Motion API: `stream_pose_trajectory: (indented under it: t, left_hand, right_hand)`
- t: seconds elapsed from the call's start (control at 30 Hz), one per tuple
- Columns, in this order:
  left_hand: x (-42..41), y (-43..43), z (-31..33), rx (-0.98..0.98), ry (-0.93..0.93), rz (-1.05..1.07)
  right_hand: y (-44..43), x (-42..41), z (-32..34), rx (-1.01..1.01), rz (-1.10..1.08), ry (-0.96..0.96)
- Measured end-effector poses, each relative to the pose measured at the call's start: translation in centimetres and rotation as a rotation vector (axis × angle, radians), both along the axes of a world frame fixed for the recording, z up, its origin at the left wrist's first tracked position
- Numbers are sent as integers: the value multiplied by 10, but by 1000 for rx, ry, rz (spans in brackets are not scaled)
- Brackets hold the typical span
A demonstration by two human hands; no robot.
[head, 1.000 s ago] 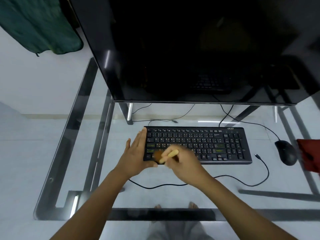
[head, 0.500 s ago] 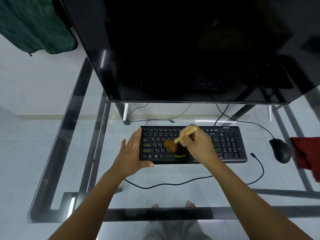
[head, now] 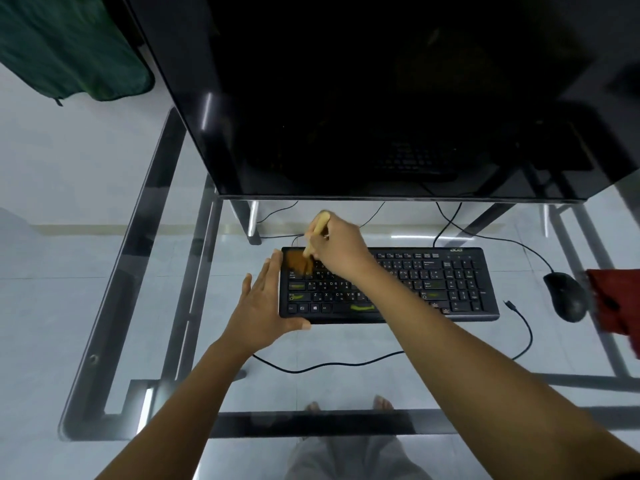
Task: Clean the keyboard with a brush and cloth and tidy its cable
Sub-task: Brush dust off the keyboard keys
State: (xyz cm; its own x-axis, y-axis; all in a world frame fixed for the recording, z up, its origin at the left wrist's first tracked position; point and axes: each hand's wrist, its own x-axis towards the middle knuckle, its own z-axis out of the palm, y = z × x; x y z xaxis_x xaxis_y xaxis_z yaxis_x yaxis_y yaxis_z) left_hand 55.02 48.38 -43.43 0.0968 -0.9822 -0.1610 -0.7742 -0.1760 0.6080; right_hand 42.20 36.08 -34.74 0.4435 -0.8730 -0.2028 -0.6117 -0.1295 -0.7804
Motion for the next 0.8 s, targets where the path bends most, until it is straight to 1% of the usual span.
stream_pose_trajectory:
  t: [0.03,0.07,0.1,0.17,0.2,0.27,0.3,0.33,0.4,0.43,0.47,0.5,0.53,0.57,0.6,0.63,0.67,0.7,0.73,0.8]
  left_hand:
    - [0,0,0,2,5,1]
    - [0,0,0,5,8,1]
    - [0,0,1,7,11,1]
    - [1,0,0,-2,18,2]
    - [1,0,0,-4,19,2]
    - [1,0,1,-3,4,-1]
    - [0,0,1,3,-3,-1]
    - [0,0,2,10,-8,-4]
    - [-2,-2,2,26,-24,-19]
    - [-3,-5,4,35,-36,-25]
    - [-5,-9,6,39,-49,-26]
    - [-8,-13,9,36,-58,-24]
    - [-11,-17,12,29,-66,-19]
    - [-14,-21,15,23,-79,-19]
    - [-17,-24,18,20,-96,-28]
    - [-19,-27,20,21,-113,-41]
    - [-23,-30,21,25,-130,-58]
    - [-26,-32,21,31,-150,-77]
    - [-30,-33,21,38,-174,-99]
    - [-37,-34,21,48,-217,-139]
  right_hand:
    - [-2,2,-1,-58,-67,-37]
    - [-3,2,0,-56,-88,-80]
    - [-2,3,1,11,-83,-123]
    - [2,4,1,200,12,-132]
    - [3,2,-1,182,21,-97]
    - [-3,-2,-3,87,-128,-120]
    - [-7,-7,-3,88,-200,-162]
    - [-9,-12,-2,135,-222,-205]
    - [-8,-22,-2,330,-143,-231]
    - [-6,-28,-4,323,-100,-161]
    - [-5,-34,-7,248,-112,-111]
    - [-6,-40,-10,120,-183,-91]
    - [-8,-46,-10,26,-274,-134]
    - [-10,-53,-9,9,-327,-186]
    - [-11,-58,-8,84,-348,-251]
    - [-10,-63,-6,209,-313,-283]
    - [-8,-68,-4,343,-260,-281]
    - [-7,-74,-5,370,-214,-225]
    - [-6,-79,-8,339,-233,-204]
    - [-10,-91,-9,164,-406,-241]
